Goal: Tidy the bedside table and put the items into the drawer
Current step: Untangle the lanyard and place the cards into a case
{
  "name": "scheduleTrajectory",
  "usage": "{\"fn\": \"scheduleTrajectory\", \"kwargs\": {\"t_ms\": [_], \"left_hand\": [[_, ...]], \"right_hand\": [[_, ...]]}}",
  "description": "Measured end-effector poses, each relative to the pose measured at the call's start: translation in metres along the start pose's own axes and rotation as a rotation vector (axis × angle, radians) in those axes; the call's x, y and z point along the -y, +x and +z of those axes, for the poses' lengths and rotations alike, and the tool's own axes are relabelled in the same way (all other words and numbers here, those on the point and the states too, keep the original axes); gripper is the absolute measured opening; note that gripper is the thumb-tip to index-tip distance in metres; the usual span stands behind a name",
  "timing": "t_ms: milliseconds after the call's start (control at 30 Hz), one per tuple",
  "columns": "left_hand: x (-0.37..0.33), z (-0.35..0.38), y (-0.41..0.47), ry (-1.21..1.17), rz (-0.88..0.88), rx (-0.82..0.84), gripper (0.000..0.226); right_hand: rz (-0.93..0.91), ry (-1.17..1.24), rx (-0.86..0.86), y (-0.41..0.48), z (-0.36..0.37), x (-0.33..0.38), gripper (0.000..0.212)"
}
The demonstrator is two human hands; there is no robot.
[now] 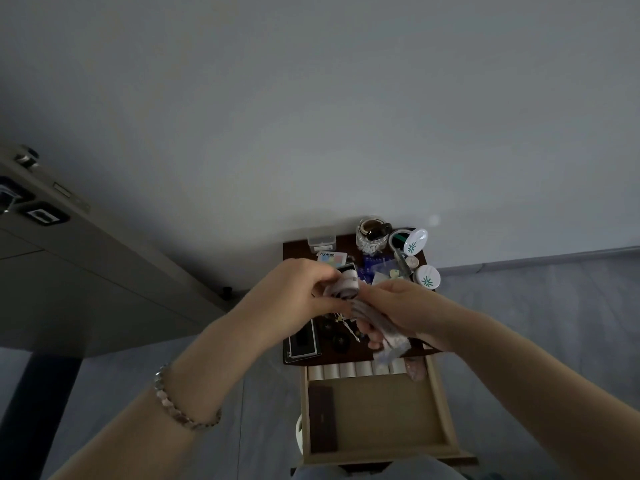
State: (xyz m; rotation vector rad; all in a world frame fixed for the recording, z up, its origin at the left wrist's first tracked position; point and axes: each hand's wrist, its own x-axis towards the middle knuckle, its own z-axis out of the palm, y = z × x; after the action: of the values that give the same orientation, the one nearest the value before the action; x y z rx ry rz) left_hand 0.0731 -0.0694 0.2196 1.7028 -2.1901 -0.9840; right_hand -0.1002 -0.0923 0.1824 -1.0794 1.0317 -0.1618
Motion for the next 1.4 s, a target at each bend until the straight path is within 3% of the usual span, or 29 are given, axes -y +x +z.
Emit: {"fn": "scheduleTrajectory", "kwargs": {"t_ms": [167, 300, 367, 433, 500, 567, 667, 733, 833, 933, 1100, 1200, 1300, 1400], "left_hand": [[-0.005, -0.005, 0.019, 0.443, -0.042, 0.237, 0.035], [0.008, 0.007, 0.022, 0.439, -0.117, 0.334, 0.047], [0.012, 0.007, 0.016, 0.379, -0.038, 0.242, 0.046], [0.011, 0.007, 0.01, 0.118, 0.039, 0.03, 0.054], [0.006, 0.01, 0.004, -0.354, -0.048, -0.145, 0.07], [0.005, 0.02, 0.005, -0.812, -0.157, -0.133, 0.069], [0.001, 0.036, 0.008, -1.236, -0.178, -0.079, 0.056], [0.0, 0.04, 0.009, -1.297, -0.154, -0.146, 0.041], [0.004, 0.039, 0.01, -1.19, -0.157, -0.221, 0.033], [0.008, 0.028, 0.005, -0.816, -0.107, -0.251, 0.013], [0.001, 0.007, 0.0, -0.041, 0.115, -0.038, 0.009], [-0.002, 0.007, 0.011, 0.331, 0.163, 0.056, 0.025], [0.001, 0.006, 0.015, 0.347, 0.153, 0.052, 0.028], [0.005, 0.005, 0.011, -0.111, 0.07, -0.166, 0.03]], "right_hand": [[-0.063, -0.058, -0.085, -0.003, -0.005, 0.007, 0.041], [-0.148, -0.254, -0.155, -0.001, 0.0, 0.001, 0.028], [-0.156, -0.195, -0.18, -0.001, 0.0, -0.003, 0.024], [-0.15, 0.032, -0.159, -0.003, -0.001, -0.005, 0.023], [-0.167, 0.426, -0.076, -0.004, -0.001, -0.006, 0.021], [-0.19, 0.688, -0.001, -0.002, 0.001, -0.005, 0.02], [-0.199, 0.714, 0.075, -0.001, 0.007, -0.003, 0.024], [-0.184, 0.673, 0.084, 0.0, 0.009, -0.003, 0.022], [-0.134, 0.535, 0.086, -0.001, 0.009, -0.004, 0.025], [-0.082, 0.259, 0.003, -0.003, 0.001, -0.009, 0.026], [-0.119, -0.039, -0.002, -0.007, -0.004, -0.005, 0.048], [-0.18, -0.187, -0.042, -0.005, 0.001, -0.002, 0.048], [-0.192, -0.139, -0.092, -0.002, 0.001, -0.006, 0.032], [-0.18, 0.218, -0.011, -0.002, -0.001, -0.007, 0.027]]}}
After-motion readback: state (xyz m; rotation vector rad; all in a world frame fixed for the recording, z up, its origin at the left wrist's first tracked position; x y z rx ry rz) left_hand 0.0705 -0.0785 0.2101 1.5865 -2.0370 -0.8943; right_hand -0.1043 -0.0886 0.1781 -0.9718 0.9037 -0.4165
